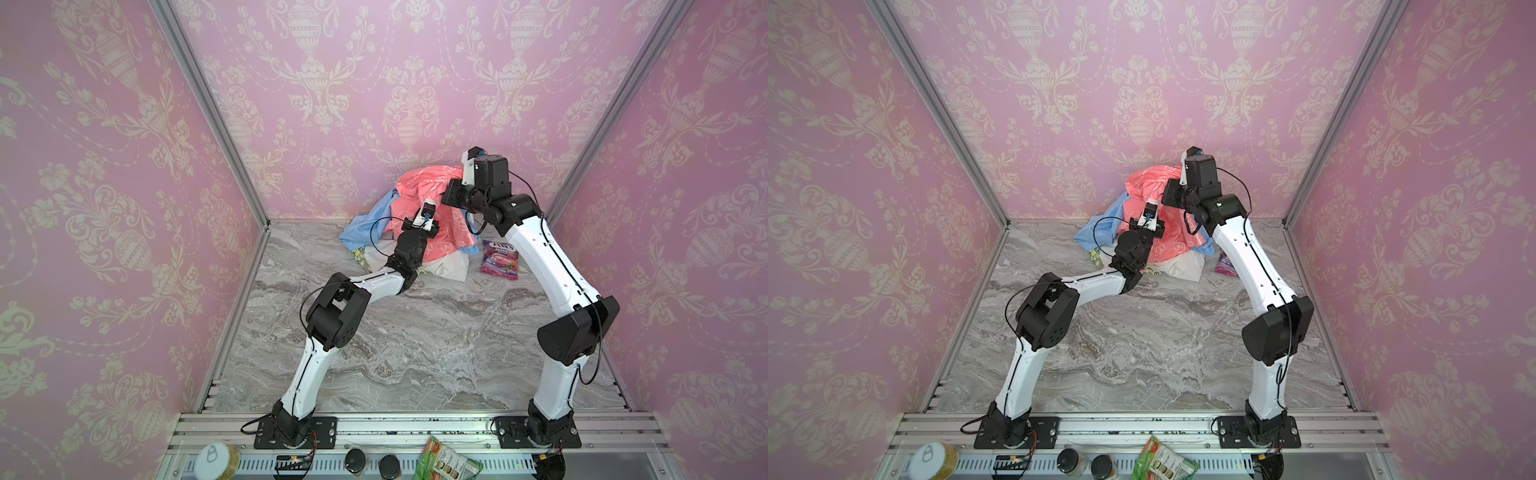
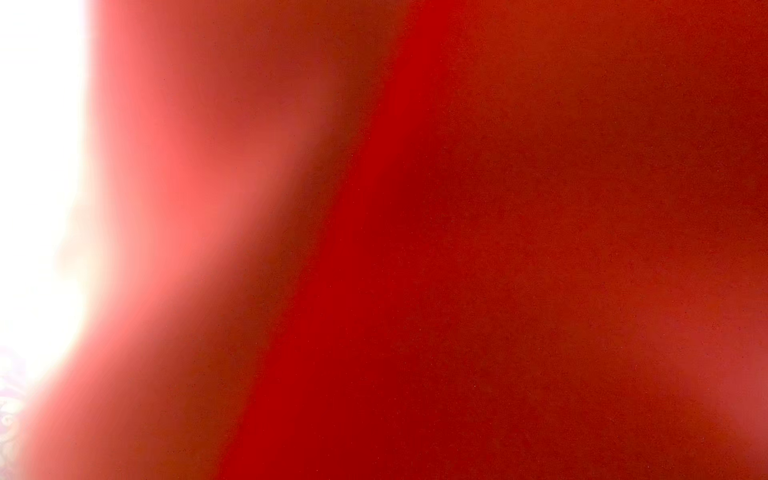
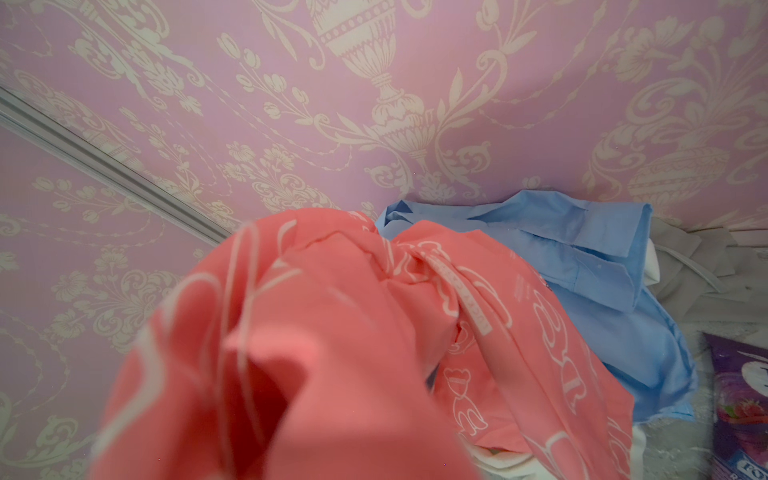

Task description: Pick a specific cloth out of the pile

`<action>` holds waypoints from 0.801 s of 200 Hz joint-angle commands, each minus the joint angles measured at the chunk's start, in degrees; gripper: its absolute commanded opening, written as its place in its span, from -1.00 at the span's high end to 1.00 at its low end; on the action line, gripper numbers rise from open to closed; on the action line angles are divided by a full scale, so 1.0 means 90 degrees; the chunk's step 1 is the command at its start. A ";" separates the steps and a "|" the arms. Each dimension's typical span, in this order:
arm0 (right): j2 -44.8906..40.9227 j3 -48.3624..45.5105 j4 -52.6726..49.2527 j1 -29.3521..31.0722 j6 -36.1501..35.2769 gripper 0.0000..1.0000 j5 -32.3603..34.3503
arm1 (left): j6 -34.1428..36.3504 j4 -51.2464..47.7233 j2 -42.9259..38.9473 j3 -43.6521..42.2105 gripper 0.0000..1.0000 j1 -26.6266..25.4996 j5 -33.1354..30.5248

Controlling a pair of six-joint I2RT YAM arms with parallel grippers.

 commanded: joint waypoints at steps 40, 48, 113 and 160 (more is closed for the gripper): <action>-0.0956 -0.1155 0.0726 -0.0162 -0.0670 -0.10 -0.0676 | -0.1677 -0.0620 -0.2152 -0.0856 1.00 0.0661 0.0818; -0.1109 -0.1411 0.0910 -0.0172 -0.0779 -0.29 -0.0737 | -0.1817 -0.0752 -0.2327 -0.0902 1.00 0.0739 0.0841; -0.2404 -0.3799 0.2260 -0.0471 -0.1431 -0.89 -0.0994 | -0.2595 -0.1887 -0.3564 -0.1027 1.00 0.1280 0.1124; -0.3159 -0.5029 0.2771 -0.0602 -0.1622 -1.00 -0.1313 | -0.2952 -0.3210 -0.4226 -0.0671 1.00 0.1320 0.0929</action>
